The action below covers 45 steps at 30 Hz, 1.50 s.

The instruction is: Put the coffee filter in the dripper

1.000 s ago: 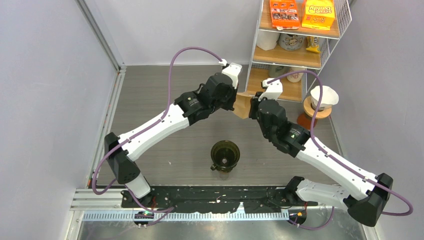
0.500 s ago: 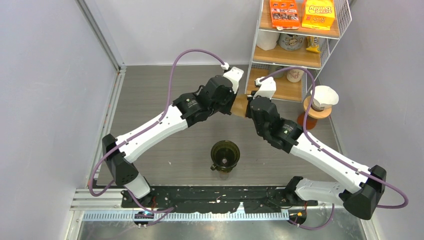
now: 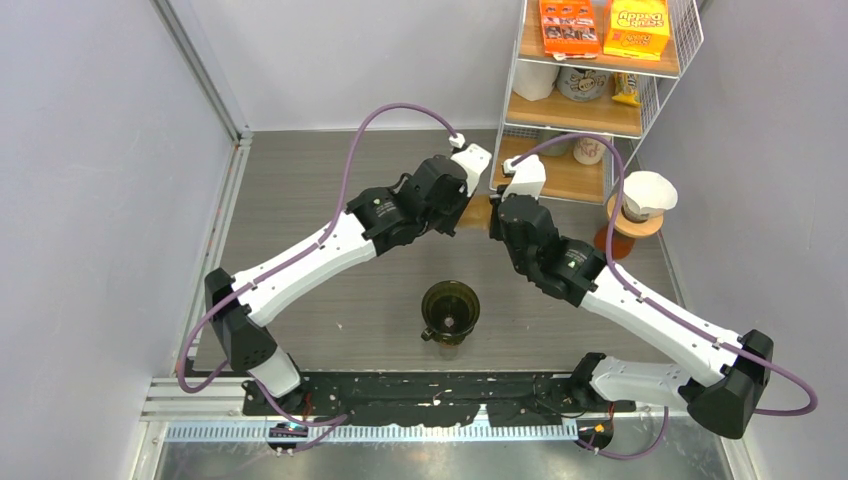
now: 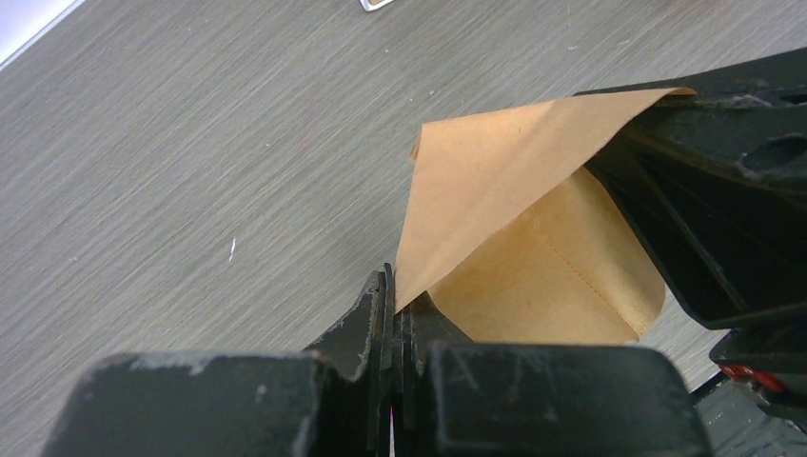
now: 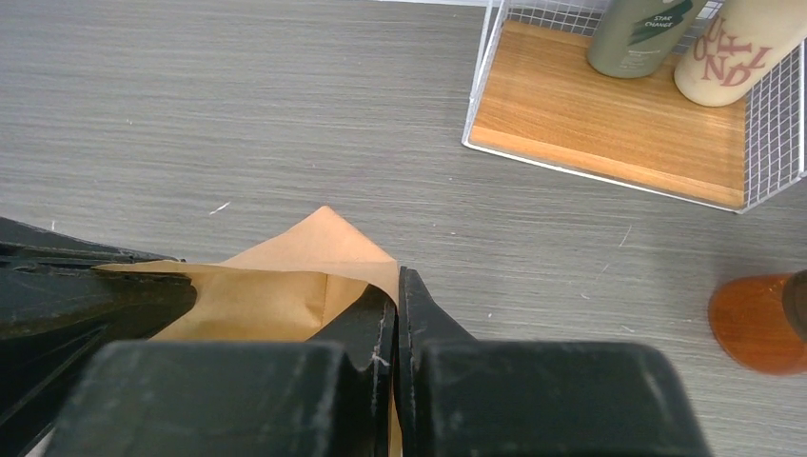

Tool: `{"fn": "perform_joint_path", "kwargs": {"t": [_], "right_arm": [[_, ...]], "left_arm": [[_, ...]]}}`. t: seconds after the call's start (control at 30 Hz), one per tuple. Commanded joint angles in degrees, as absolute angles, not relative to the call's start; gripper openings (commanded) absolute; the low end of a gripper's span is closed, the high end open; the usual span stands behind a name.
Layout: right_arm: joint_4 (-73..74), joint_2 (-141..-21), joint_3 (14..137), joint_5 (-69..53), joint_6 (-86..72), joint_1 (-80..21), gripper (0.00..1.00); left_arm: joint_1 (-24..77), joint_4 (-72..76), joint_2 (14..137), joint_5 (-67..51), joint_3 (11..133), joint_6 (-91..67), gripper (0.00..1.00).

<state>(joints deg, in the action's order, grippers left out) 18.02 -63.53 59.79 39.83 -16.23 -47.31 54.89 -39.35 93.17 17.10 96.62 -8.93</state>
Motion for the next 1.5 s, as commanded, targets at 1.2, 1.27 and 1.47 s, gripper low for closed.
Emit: {"fn": "perform_joint_path", "kwargs": {"t": [1.2,1.27,1.47], "right_arm": [[4.0,-38.7,47.5,17.6,-10.8,-46.1,0.95],[6.4,-36.9,47.6,28.5,-11.2,-46.1,0.95],[17.3,-42.2,49.5,45.9,-14.7,-41.3,0.95]], "left_arm": [[48.7,-39.0,89.3,8.4,99.0,-12.5,0.0],[47.0,-40.3,89.4,6.3,99.8,-13.0,0.0],[44.0,-44.5,88.7,1.0,102.4,-14.3,0.0]]}}
